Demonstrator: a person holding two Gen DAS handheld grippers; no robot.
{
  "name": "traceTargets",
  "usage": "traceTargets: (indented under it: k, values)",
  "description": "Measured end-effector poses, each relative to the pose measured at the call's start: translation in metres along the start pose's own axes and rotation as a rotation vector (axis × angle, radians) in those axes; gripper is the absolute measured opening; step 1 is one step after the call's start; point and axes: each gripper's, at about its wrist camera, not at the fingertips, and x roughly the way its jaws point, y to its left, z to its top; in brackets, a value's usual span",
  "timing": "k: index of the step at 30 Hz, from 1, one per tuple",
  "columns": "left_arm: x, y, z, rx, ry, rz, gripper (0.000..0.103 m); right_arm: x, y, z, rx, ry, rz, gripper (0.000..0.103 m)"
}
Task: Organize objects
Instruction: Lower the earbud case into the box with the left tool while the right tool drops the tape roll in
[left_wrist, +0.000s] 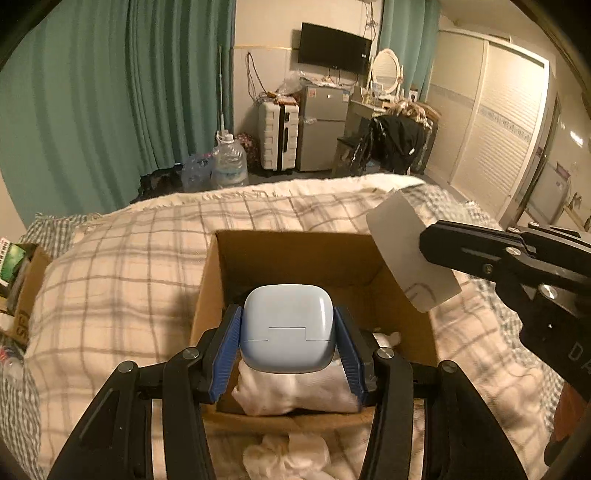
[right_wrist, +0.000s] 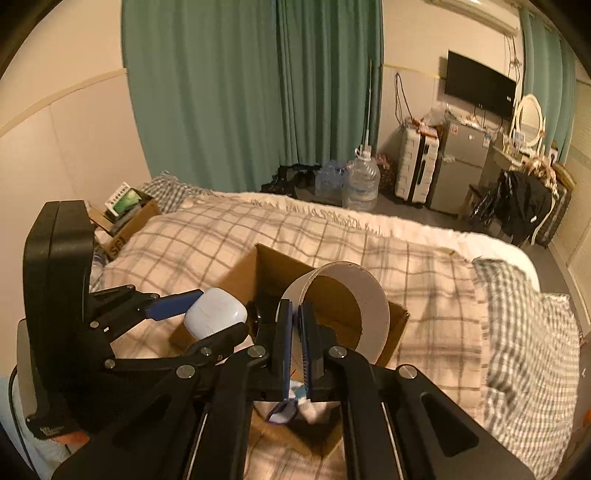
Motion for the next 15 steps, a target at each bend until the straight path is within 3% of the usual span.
traceTargets:
  k: [5, 10, 11, 13, 14, 15]
  values:
    - [0.036, 0.001, -0.015, 0.018, 0.052, 0.003, 0.051, 0.043, -0.012, -0.018, 0.016, 0.062, -0.002, 0.004]
    - [0.047, 0.0, -0.02, 0.026, 0.079, -0.003, 0.052, 0.055, -0.025, -0.027, 0.052, 0.075, -0.01, 0.005]
    - [0.046, -0.001, -0.02, 0.027, 0.086, -0.001, 0.053, 0.053, -0.027, -0.027, 0.055, 0.076, -0.013, 0.01]
    - [0.039, -0.002, -0.02, 0.029, 0.081, 0.013, 0.062, 0.044, -0.03, -0.025, 0.065, 0.065, -0.03, 0.029]
    - [0.032, -0.002, -0.019, 0.029, 0.07, 0.027, 0.07, 0.037, -0.031, -0.023, 0.069, 0.054, -0.043, 0.041]
    - [0.025, -0.001, -0.018, 0.028, 0.058, 0.034, 0.078, 0.029, -0.033, -0.022, 0.07, 0.042, -0.055, 0.045]
